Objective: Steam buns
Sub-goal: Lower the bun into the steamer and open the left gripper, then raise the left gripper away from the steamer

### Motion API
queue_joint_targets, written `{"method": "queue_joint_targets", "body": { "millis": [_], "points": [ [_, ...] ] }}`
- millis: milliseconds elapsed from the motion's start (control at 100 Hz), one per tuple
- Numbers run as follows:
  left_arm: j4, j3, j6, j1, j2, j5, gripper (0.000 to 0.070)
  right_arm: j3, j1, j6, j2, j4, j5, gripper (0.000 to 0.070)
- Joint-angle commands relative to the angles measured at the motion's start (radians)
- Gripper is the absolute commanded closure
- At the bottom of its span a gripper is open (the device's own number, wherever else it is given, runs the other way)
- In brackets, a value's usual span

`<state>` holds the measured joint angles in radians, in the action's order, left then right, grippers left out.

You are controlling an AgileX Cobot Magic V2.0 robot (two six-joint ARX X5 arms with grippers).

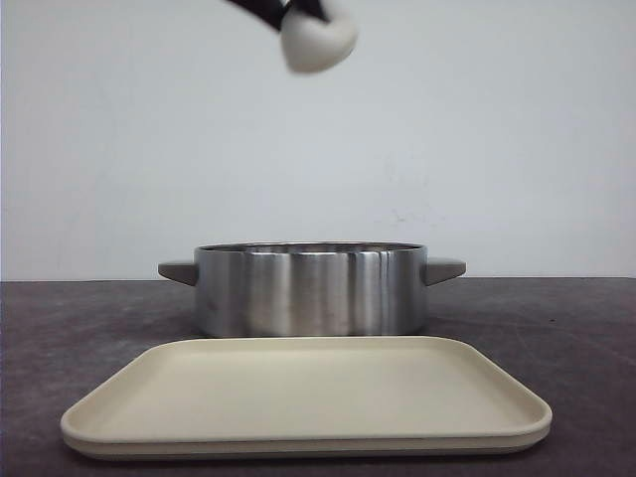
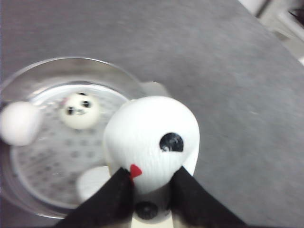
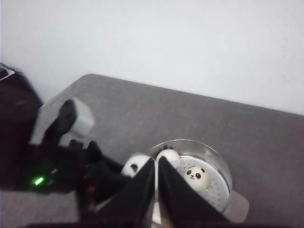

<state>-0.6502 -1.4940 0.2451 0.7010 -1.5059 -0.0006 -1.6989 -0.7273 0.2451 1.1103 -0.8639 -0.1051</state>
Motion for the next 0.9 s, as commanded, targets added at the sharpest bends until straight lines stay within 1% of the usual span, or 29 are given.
{"method": "queue_joint_targets", "body": {
  "millis": [0,110,240,400,570,590,630,720,780,810,840,890],
  "points": [
    [0.006,-0.016,-0.034,-0.027,-0.063,0.002,0.0700,-0.019,-0.010,-0.025,0.008,0.011,-0.002,0.0697],
    [0.018,-0.016,-0.047,-0.081,-0.146,0.021,0.0700,-0.018,-0.010,-0.026,0.013,0.011,-0.002,0.0697],
    [0.060,-0.021,-0.047,-0.111,-0.239,0.055,0.0700,-0.018,-0.010,-0.036,0.021,0.010,-0.002,0.0697],
    [0.071,-0.064,-0.052,-0.112,-0.349,0.073,0.0700,-0.018,-0.010,-0.043,0.035,0.005,-0.004,0.0697],
    [0.042,-0.120,-0.053,-0.102,-0.438,0.091,0.0700,-0.018,-0.010,-0.043,0.052,-0.001,-0.003,0.0697],
    [0.039,-0.125,-0.053,-0.101,-0.444,0.092,0.0692,-0.018,-0.010,-0.043,0.054,-0.001,-0.002,0.0697],
    [0.034,-0.130,-0.053,-0.099,-0.451,0.091,0.0624,-0.018,-0.010,-0.043,0.055,-0.003,-0.002,0.0697],
    [0.031,-0.130,-0.053,-0.098,-0.452,0.087,0.0384,-0.018,-0.010,-0.043,0.059,-0.005,-0.002,0.0697],
    [0.030,-0.131,-0.050,-0.098,-0.451,0.087,0.0256,-0.018,-0.010,-0.043,0.060,-0.004,-0.002,0.0697],
    [0.024,-0.133,-0.050,-0.098,-0.451,0.087,0.0213,-0.018,-0.010,-0.043,0.061,-0.001,-0.002,0.0697],
    [0.014,-0.136,-0.050,-0.098,-0.451,0.087,0.0189,-0.018,-0.010,-0.043,0.061,0.002,-0.002,0.0697],
    [0.000,-0.141,-0.050,-0.099,-0.451,0.087,0.0177,-0.018,-0.010,-0.043,0.063,0.004,-0.002,0.0697]
  ]
}}
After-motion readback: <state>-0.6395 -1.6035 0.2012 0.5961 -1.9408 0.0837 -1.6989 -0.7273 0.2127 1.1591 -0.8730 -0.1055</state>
